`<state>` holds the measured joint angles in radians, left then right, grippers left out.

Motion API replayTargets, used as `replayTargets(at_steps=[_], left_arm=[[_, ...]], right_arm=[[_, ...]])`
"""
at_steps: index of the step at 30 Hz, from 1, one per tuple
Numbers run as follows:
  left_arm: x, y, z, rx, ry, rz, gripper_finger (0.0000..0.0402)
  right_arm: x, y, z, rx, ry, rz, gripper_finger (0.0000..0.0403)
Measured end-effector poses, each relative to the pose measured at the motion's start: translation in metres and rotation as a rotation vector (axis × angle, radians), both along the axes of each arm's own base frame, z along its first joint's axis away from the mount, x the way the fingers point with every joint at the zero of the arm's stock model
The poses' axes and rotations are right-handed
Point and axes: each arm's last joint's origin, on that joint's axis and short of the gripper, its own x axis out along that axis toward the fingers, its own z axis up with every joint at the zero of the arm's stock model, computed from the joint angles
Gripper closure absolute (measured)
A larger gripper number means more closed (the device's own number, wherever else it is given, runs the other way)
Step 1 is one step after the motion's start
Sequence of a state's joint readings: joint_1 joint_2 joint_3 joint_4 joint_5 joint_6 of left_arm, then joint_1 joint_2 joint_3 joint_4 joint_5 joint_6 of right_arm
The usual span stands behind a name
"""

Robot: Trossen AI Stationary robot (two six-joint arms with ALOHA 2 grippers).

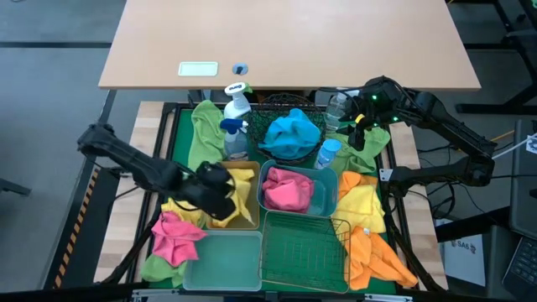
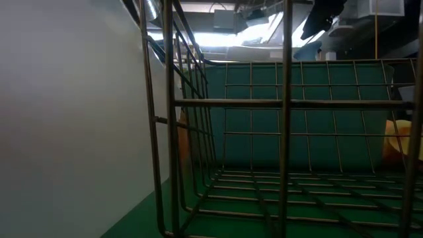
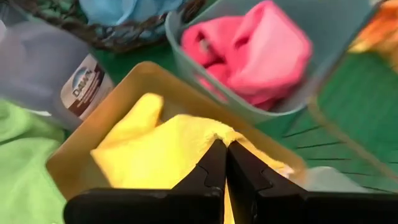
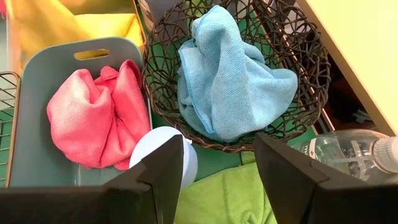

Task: Sort microfiber towel by color & place in baskets
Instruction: Put the top yellow towel into the orange bin

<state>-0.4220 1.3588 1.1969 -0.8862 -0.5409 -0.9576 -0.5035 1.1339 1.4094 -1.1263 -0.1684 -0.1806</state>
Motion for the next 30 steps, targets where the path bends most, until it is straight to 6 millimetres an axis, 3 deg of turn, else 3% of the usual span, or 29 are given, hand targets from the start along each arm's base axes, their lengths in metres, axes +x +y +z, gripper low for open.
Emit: replayTargets(at_steps=[9, 17, 24, 30], left_arm=[[0.031, 0.003, -0.055, 0.099, 0.261, 0.05, 0.0402], [0.047, 0.008, -0.086, 0.15, 0.413, -0.005, 0.0387], [0.052, 0.02, -0.095, -0.005, 0.494, -0.012, 0.032], [0.051, 0.031, -0.088, -0.231, 0.533, -0.061, 0.0282]], right_arm=[[0.0, 0.0, 0.0, 0.0, 0.0, 0.0, 0.0205], [0.0, 0.0, 0.0, 0.0, 0.001, 0.0, 0.0205], [0.0, 0.0, 0.0, 0.002, 0.002, 0.0, 0.0205], [0.0, 0.0, 0.0, 0.003, 0.005, 0.0, 0.0205]])
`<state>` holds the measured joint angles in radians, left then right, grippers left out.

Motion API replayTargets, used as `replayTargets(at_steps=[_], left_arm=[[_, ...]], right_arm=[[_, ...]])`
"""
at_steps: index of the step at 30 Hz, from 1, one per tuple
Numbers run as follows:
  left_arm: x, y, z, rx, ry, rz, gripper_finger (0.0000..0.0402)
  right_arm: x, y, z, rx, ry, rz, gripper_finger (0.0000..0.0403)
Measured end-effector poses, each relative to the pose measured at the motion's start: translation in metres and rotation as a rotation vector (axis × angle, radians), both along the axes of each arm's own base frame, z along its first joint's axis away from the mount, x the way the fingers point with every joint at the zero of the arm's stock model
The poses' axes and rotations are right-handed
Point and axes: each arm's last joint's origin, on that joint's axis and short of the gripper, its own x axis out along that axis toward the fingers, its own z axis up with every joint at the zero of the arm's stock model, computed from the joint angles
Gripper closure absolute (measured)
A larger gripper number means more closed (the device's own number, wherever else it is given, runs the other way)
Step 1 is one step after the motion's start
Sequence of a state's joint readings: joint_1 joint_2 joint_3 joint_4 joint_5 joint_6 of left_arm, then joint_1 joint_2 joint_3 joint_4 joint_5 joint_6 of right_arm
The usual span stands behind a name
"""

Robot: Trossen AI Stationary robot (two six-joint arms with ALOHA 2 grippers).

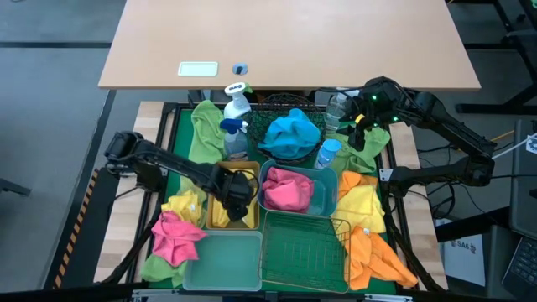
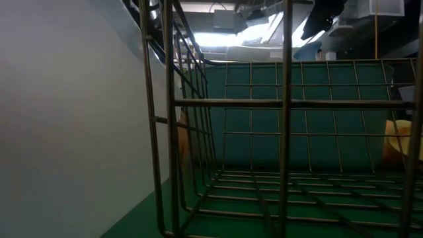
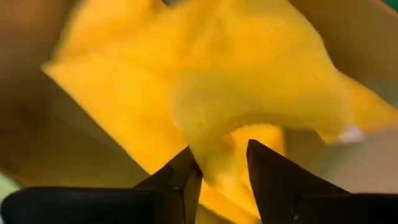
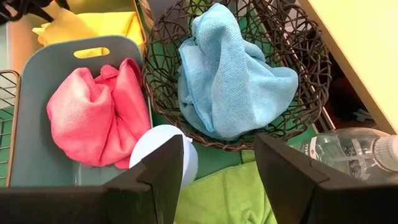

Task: Sort microfiber towel by color & place in baskets
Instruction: Put the top yellow towel into the orange bin, then put the top orange towel into the gold rectangular wire basket

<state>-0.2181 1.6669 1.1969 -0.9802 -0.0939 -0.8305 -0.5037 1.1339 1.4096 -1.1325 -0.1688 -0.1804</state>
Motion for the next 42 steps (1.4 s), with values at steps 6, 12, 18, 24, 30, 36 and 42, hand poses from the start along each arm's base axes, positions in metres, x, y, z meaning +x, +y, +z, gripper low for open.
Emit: replayTargets(at_steps=[6, 12, 18, 24, 30, 36, 42], left_arm=[[-0.006, 0.004, 0.014, -0.121, -0.019, -0.008, 0.0282], [-0.019, 0.006, 0.036, -0.148, -0.073, -0.017, 0.0282], [-0.027, 0.008, 0.05, -0.139, -0.138, -0.017, 0.0282], [-0.027, 0.009, 0.053, -0.112, -0.162, -0.025, 0.0282], [-0.027, 0.009, 0.053, -0.11, -0.166, -0.026, 0.0282], [-0.026, 0.009, 0.053, -0.109, -0.171, -0.026, 0.0282], [-0.025, 0.009, 0.053, -0.085, -0.185, -0.022, 0.0282]], right_arm=[[0.0, 0.0, 0.0, 0.001, 0.002, 0.0, 0.0205], [-0.003, 0.003, -0.003, 0.051, 0.033, 0.023, 0.0205], [-0.008, 0.01, -0.008, 0.233, 0.068, 0.041, 0.0205], [-0.01, 0.03, -0.031, 0.275, 0.131, 0.082, 0.0205], [-0.014, 0.052, -0.07, 0.292, 0.2, 0.061, 0.0205], [-0.023, 0.064, -0.098, 0.255, 0.27, -0.045, 0.0205], [-0.027, 0.065, -0.119, 0.165, 0.34, -0.162, 0.0205]])
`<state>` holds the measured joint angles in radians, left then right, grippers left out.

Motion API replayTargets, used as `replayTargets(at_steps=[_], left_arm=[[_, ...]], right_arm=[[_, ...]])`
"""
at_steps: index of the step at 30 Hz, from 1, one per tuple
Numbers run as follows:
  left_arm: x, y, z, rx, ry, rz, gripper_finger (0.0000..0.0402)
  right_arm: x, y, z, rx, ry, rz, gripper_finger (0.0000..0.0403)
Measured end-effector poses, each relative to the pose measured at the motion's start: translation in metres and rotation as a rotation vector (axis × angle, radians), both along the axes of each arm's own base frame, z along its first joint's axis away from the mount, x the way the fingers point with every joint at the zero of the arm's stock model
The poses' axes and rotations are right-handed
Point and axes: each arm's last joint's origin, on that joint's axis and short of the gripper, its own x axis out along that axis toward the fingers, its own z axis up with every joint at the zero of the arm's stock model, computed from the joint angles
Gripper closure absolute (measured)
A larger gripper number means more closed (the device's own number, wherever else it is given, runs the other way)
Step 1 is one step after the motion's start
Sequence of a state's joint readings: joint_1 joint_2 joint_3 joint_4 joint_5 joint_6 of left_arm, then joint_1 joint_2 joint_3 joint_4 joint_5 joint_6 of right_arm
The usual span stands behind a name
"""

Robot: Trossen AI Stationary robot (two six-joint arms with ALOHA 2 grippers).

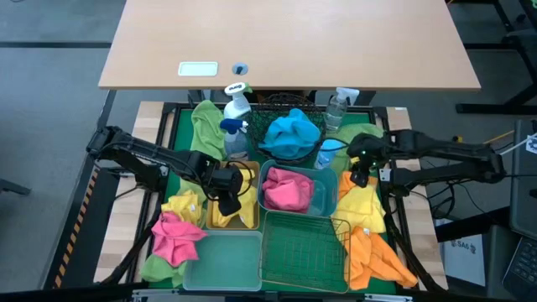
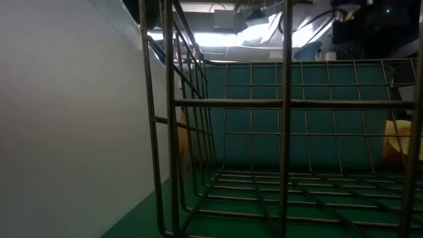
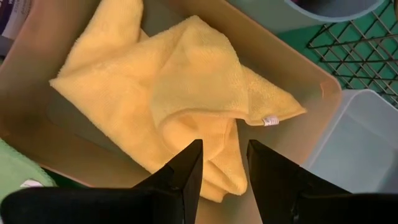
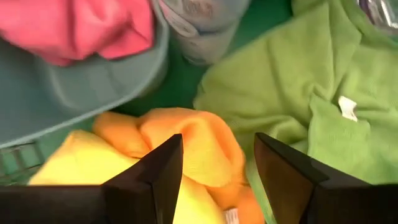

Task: Sort microfiber towel by color & place in baskets
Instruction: Put the top orange towel into the gold rectangular wire basket

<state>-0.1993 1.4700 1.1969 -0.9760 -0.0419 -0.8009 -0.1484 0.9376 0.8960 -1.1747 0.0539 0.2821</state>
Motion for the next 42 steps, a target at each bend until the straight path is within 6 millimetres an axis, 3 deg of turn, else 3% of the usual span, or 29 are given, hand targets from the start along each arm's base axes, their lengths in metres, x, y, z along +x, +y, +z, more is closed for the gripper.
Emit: replayTargets(at_steps=[7, 14, 24, 28, 36, 42], left_arm=[[0.0, 0.0, 0.0, 0.001, -0.001, 0.001, 0.0282], [0.0, 0.0, 0.0, 0.001, -0.001, 0.001, 0.0282], [0.0, 0.0, 0.0, 0.001, -0.001, 0.001, 0.0282], [0.0, 0.0, 0.0, 0.001, -0.001, 0.001, 0.0282], [0.0, 0.0, 0.0, 0.001, -0.001, 0.001, 0.0282], [0.0, 0.0, 0.0, 0.0, -0.001, 0.001, 0.0282]], right_arm=[[-0.004, 0.0, -0.034, 0.011, 0.092, -0.005, 0.0205], [-0.003, 0.0, -0.064, 0.004, 0.078, -0.007, 0.0205], [0.001, 0.001, -0.069, 0.048, 0.031, 0.004, 0.0208], [0.001, 0.002, -0.069, 0.089, 0.026, 0.018, 0.0244], [0.001, 0.003, -0.069, 0.109, 0.024, 0.025, 0.039], [0.0, 0.004, -0.062, 0.137, 0.035, 0.033, 0.0378]])
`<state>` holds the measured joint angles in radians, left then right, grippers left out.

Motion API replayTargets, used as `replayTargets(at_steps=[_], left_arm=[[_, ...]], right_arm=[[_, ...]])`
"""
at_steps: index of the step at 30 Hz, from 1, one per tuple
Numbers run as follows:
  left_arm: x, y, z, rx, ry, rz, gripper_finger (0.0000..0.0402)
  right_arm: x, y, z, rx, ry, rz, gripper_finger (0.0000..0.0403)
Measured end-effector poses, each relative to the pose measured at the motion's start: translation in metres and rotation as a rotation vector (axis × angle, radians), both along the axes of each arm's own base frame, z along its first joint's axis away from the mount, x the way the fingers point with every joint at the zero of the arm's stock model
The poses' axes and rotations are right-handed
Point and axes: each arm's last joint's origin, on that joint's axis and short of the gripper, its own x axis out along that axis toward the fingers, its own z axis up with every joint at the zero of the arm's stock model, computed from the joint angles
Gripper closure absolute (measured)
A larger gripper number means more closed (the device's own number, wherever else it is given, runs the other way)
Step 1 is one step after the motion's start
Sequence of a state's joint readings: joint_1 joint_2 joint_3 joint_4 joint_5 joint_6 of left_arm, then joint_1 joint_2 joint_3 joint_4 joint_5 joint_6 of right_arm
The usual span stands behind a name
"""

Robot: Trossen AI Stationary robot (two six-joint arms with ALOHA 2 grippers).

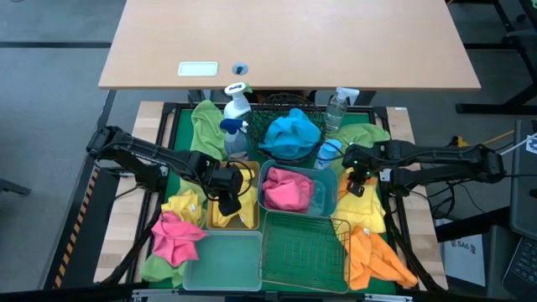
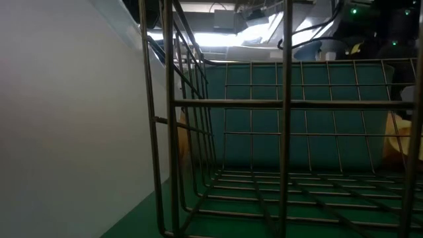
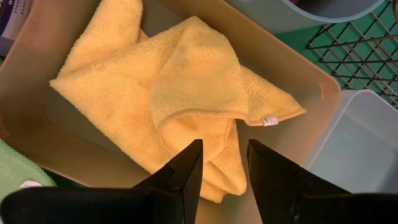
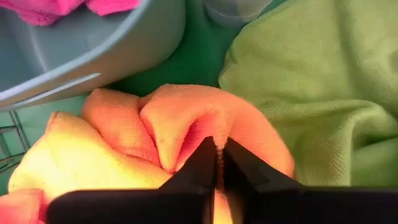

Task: Sort microfiber towel by color & place in baskets
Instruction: Put the top orange towel into the gold rectangular wire basket

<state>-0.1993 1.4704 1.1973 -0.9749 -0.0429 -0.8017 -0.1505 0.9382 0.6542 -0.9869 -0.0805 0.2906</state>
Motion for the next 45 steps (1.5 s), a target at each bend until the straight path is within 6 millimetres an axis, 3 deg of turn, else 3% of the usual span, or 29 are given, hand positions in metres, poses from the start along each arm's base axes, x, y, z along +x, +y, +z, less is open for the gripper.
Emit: replayTargets(at_steps=[5, 14, 29, 36, 45], left_arm=[[0.0, 0.0, 0.0, 0.0, 0.0, 0.001, 0.0282], [0.0, 0.0, 0.0, 0.0, 0.0, 0.0, 0.0282], [0.0, 0.001, 0.0, 0.021, -0.005, 0.015, 0.0282], [0.0, 0.001, 0.0, 0.023, -0.005, 0.015, 0.0282], [0.0, 0.001, 0.0, 0.023, -0.005, 0.015, 0.0282]], right_arm=[[0.001, -0.001, 0.025, -0.019, -0.01, -0.005, 0.0398], [-0.001, -0.002, 0.096, -0.102, -0.132, -0.03, 0.0398], [-0.029, 0.001, 0.224, -0.177, -0.598, -0.06, 0.0398], [-0.029, 0.007, 0.261, -0.066, -0.905, 0.061, 0.0399], [-0.016, 0.012, 0.287, 0.148, -1.165, 0.189, 0.0401]])
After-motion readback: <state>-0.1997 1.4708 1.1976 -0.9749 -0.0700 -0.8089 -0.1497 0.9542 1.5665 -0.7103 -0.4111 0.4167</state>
